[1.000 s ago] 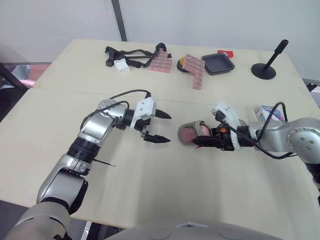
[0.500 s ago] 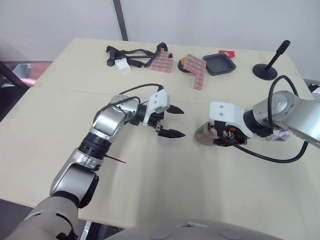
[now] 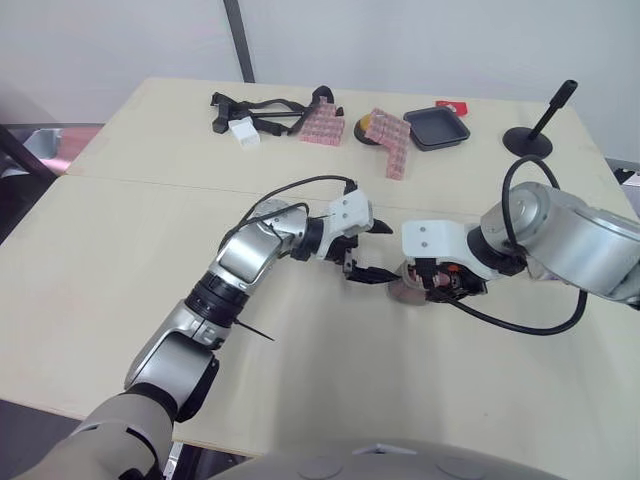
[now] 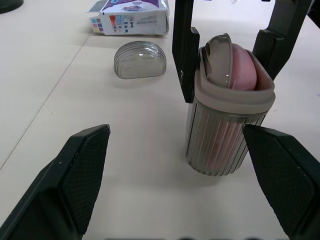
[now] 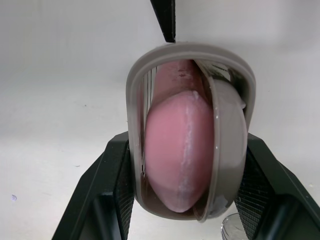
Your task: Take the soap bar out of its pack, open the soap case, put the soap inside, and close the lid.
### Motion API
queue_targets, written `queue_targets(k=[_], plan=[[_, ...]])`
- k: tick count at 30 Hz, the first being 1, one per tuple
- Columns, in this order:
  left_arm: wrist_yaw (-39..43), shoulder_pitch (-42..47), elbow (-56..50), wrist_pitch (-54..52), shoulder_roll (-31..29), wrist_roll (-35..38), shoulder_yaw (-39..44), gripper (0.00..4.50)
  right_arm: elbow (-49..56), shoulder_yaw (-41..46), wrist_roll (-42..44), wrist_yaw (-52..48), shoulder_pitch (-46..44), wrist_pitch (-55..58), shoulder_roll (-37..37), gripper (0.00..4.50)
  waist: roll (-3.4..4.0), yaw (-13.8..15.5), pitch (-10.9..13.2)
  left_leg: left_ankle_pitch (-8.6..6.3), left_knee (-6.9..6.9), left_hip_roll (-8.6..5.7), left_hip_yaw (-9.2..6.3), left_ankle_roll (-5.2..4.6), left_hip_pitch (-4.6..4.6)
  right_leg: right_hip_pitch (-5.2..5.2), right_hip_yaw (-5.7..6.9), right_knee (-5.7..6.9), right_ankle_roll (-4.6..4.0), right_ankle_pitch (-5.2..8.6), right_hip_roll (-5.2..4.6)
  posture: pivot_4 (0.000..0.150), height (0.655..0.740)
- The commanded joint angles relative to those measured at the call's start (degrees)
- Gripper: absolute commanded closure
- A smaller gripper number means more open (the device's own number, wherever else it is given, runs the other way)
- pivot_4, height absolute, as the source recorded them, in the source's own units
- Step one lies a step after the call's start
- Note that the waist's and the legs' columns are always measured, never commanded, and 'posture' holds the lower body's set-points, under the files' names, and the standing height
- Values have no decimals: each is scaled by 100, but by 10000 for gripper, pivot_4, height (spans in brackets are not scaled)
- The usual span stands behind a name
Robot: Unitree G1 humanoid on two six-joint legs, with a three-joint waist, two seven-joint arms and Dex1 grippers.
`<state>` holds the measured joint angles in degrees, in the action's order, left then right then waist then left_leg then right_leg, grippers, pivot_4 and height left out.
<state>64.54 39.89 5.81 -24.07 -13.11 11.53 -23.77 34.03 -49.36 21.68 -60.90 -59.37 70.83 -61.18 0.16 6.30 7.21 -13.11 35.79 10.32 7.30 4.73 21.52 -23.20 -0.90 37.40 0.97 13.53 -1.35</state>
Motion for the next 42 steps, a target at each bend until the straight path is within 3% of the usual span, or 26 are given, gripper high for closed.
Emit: queue_targets(k=[1, 12, 42], plan=[[29, -69, -320, -77, 121, 178, -50, 0, -14, 78, -264, -13, -120, -82, 119, 23902, 0, -1, 0, 0, 0, 0, 0, 0, 0, 0, 0, 1, 0, 0, 0, 1500, 7398], [346, -256, -338, 538, -24, 63, -108, 0, -251, 197, -555, -133, -34, -153, 230, 23902, 1, -18, -1, 3, 7, 14, 4, -4, -12, 6, -6, 13, -2, -1, -5, 1500, 7398], [139, -173, 298, 911, 201, -128, -164, 0, -317, 225, -737, -219, -107, -3, 697, 23902, 2, -18, -2, 4, 7, 12, 5, -5, -13, 6, -6, 17, -2, -1, -3, 1500, 7398]])
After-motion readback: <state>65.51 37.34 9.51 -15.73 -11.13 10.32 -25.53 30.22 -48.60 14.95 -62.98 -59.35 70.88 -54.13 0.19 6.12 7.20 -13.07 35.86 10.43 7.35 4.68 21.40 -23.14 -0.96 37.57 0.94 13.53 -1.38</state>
